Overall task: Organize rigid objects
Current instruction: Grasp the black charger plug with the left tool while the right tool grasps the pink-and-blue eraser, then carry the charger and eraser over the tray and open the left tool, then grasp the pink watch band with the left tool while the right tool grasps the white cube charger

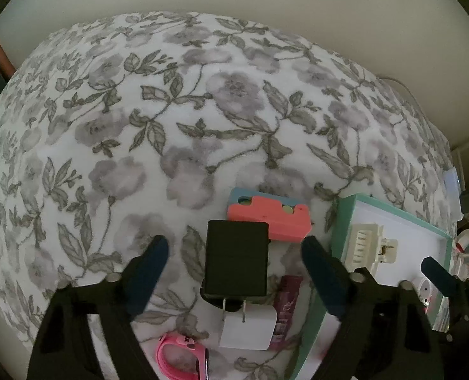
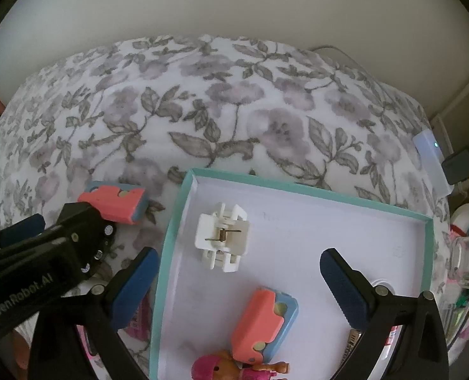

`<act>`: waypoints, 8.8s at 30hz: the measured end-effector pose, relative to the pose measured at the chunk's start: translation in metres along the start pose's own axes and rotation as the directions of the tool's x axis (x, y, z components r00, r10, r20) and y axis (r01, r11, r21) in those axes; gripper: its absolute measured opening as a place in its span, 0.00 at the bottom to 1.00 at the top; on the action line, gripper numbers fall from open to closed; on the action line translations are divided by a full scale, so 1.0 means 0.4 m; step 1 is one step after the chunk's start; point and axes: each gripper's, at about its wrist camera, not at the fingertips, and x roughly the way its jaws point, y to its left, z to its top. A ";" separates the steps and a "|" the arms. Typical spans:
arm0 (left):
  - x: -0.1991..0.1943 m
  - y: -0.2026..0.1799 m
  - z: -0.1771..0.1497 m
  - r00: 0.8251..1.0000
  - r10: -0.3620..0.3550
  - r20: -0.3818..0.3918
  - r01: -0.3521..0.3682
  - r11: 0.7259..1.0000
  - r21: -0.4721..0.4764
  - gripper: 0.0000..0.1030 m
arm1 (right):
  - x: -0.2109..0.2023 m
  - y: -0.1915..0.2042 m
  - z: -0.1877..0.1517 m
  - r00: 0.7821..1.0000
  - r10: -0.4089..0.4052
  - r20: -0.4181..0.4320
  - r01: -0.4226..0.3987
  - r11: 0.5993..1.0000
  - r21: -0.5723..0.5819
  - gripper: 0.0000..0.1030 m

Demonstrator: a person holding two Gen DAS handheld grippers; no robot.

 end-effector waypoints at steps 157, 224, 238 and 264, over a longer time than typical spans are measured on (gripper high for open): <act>0.049 -0.381 -0.121 0.997 -0.066 -0.036 0.074 0.940 0.332 0.42 | 0.062 -0.442 -0.152 0.999 -0.053 0.007 0.045 0.903 0.426 0.73; -0.307 0.146 -0.027 0.960 0.126 0.250 -0.106 0.990 -0.093 0.98 | -0.247 0.024 -0.101 0.969 0.053 0.243 -0.059 0.998 0.017 1.00; -0.186 0.263 -0.174 0.985 0.152 0.078 -0.137 0.976 -0.171 0.98 | -0.158 0.131 -0.229 0.990 0.095 0.109 -0.091 0.995 -0.043 1.00; 0.029 0.186 -0.282 0.976 0.169 -0.136 -0.170 0.985 0.003 0.61 | -0.088 0.109 -0.216 0.986 0.139 0.095 -0.140 0.990 0.002 1.00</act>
